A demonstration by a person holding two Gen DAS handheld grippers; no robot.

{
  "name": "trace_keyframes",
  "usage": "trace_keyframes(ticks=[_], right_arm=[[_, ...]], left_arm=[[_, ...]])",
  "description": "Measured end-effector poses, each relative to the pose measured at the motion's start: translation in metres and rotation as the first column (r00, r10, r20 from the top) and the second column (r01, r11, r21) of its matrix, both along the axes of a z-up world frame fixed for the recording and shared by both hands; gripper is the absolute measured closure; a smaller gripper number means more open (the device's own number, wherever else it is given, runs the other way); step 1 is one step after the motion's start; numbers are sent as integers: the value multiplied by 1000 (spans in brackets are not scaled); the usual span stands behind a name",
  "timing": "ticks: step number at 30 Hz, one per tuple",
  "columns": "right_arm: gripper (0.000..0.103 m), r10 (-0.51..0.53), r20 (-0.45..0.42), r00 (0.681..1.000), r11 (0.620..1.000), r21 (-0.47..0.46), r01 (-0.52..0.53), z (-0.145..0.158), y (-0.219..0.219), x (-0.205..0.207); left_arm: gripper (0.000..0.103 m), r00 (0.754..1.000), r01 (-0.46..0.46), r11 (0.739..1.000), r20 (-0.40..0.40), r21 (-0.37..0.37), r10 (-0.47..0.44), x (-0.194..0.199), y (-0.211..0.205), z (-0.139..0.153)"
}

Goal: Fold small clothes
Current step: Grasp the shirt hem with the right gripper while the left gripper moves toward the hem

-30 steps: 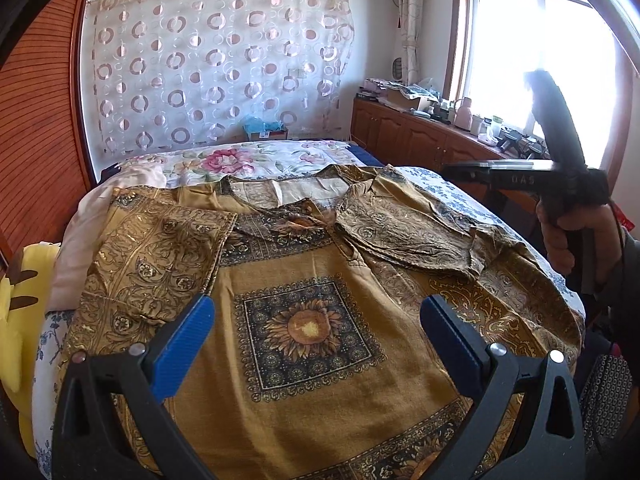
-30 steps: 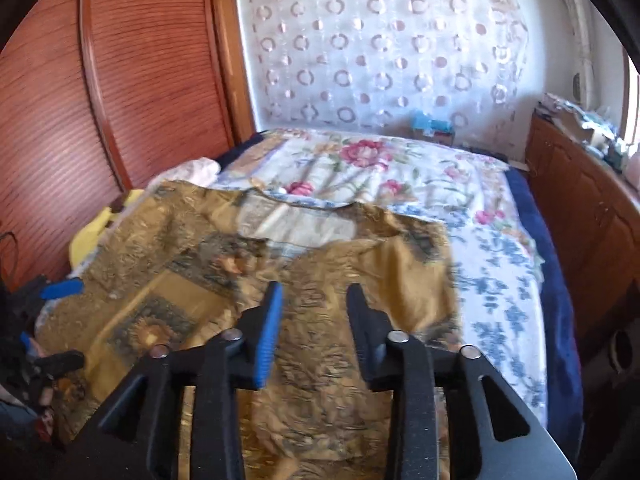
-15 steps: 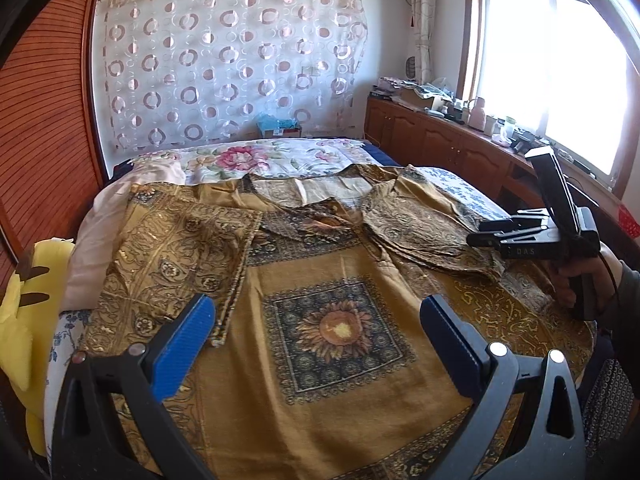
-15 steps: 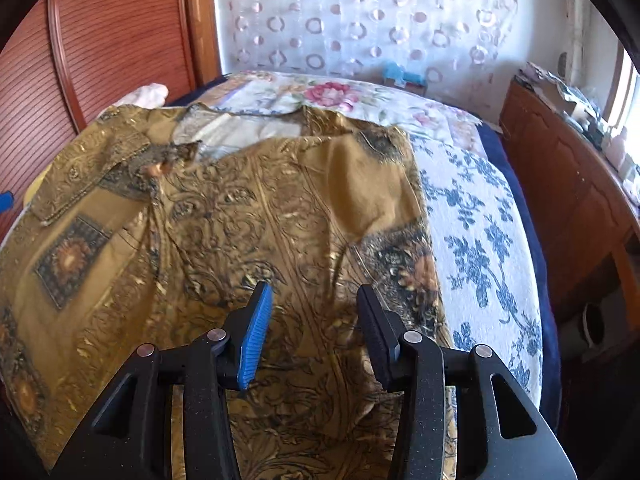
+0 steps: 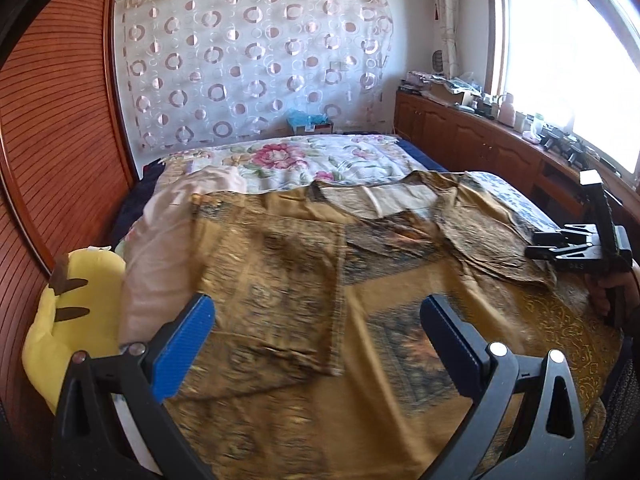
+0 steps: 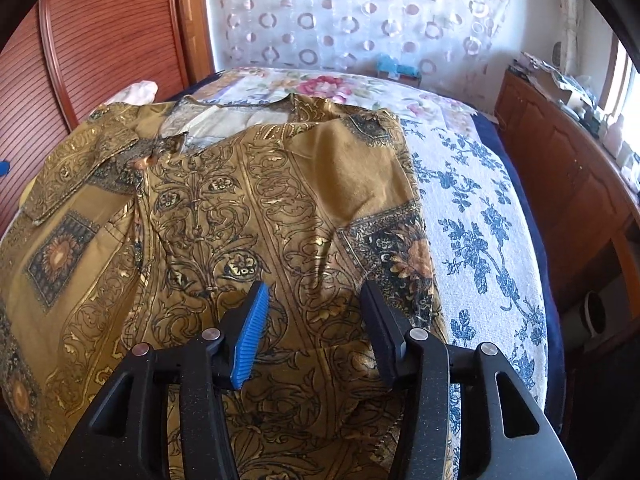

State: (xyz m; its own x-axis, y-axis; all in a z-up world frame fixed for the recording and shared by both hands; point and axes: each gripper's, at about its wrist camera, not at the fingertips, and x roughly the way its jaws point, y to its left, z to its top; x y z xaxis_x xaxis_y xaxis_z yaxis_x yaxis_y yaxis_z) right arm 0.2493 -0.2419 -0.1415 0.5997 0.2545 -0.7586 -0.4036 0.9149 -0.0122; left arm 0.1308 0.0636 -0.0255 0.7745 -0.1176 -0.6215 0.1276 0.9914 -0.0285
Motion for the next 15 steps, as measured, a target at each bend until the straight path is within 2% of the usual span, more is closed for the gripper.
trace_keyframes(ticks=[6,15], right_arm=[[54,0,0,1000,1000,0,0,0,0,0],[52,-4,4,1000,1000,-3,4,-1,1,0]], left_arm=[[0,999,-9,998,-52,56,12,27,28,-1],[0,993,4,1000,-120,11,-2,72,61,-12]])
